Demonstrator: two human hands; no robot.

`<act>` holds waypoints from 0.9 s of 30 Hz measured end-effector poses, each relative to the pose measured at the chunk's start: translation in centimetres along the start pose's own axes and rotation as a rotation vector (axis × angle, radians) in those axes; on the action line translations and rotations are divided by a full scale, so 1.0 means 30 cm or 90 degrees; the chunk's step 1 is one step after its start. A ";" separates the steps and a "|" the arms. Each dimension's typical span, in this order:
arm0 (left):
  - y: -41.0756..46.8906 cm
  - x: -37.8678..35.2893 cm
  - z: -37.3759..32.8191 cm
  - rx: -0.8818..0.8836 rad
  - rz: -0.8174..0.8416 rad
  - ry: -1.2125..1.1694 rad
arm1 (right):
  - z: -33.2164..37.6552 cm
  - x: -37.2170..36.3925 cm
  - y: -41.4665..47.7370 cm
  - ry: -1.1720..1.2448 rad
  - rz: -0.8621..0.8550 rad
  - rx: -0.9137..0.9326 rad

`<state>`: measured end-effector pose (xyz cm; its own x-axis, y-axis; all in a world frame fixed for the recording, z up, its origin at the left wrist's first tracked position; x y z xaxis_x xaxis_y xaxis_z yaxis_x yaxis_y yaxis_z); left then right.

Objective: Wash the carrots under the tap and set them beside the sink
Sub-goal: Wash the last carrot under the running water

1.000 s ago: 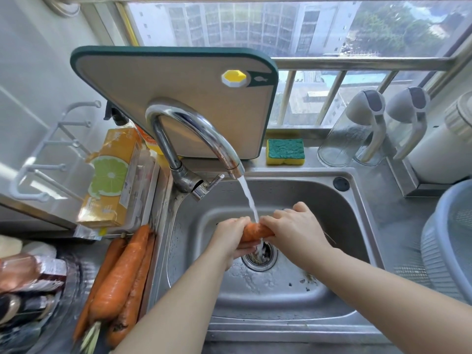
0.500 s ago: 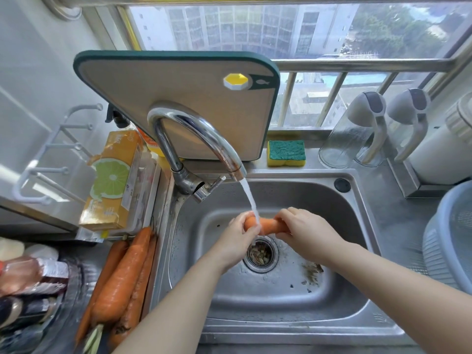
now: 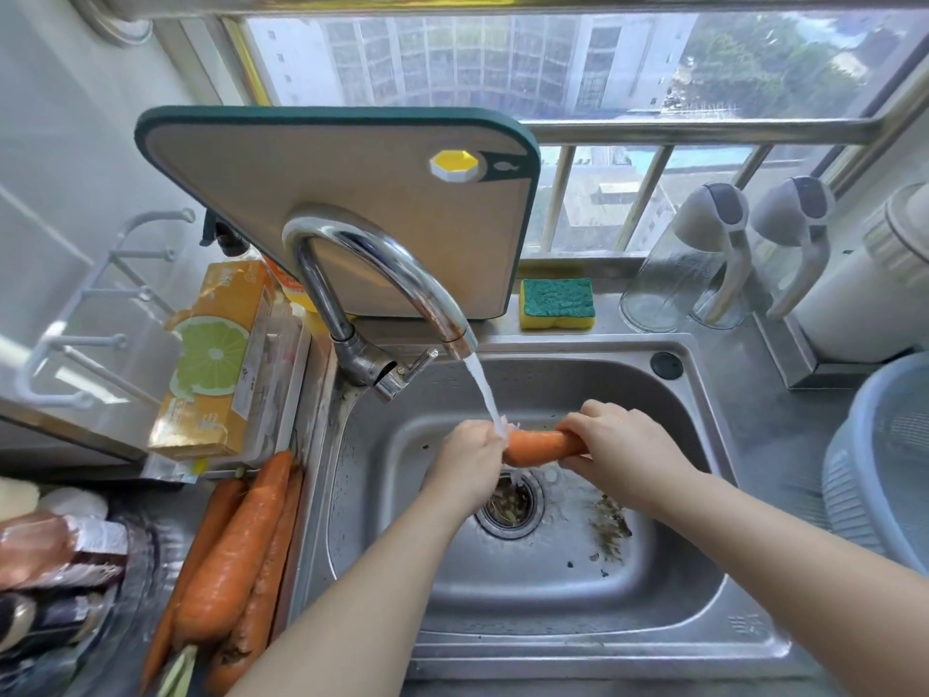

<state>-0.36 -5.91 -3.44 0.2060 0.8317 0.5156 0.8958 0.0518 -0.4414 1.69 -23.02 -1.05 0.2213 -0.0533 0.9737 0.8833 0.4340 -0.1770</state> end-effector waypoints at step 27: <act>-0.044 0.094 0.116 -0.199 -0.037 0.113 | 0.120 0.006 0.140 0.491 0.318 -0.004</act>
<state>-2.34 -1.70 -3.97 0.1917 0.7221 0.6647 0.9795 -0.0985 -0.1755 3.95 -17.98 -1.12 0.7905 -0.4471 0.4185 0.6123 0.5633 -0.5548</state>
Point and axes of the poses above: each hand's wrist, its own y-axis towards the middle knuckle, its own x-axis out of the back of the hand, z = x × y, the point moved 1 cm from there along y, towards the middle knuckle, and after that the axes turned 1 degree about -x, right-handed, at the moved point
